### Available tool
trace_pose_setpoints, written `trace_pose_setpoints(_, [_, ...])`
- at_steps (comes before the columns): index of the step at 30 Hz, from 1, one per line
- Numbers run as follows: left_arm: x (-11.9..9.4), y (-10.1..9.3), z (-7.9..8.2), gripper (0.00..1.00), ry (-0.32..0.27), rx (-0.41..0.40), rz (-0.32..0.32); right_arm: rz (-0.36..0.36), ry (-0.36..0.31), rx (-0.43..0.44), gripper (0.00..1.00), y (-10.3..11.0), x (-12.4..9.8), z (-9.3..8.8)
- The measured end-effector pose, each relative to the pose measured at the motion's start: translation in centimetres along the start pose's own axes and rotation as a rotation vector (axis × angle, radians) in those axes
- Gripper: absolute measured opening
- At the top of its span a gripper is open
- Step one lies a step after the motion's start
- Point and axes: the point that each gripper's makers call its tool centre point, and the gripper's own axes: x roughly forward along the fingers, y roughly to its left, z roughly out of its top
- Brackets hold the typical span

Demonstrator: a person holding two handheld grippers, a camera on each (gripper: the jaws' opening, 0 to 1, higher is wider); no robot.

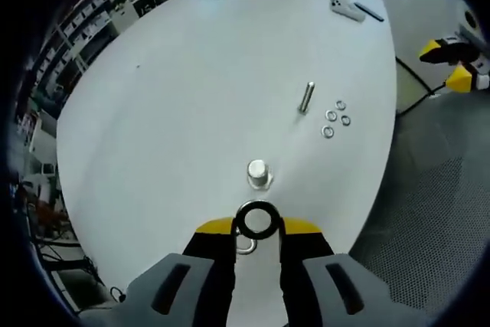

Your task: Place the washer onto the threaded stud by aligning its center hole with the stud, sliding it down to the base, and recovering from edge contact or off-axis alignment until the washer reaches the visible bottom stop.

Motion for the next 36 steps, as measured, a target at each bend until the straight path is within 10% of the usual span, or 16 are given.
trace_pose_setpoints(36, [2.9, -0.2, 2.9, 0.18, 0.077, 0.148, -0.032, -0.014, -0.013, 0.020, 0.35, -0.3, -0.2, 0.1])
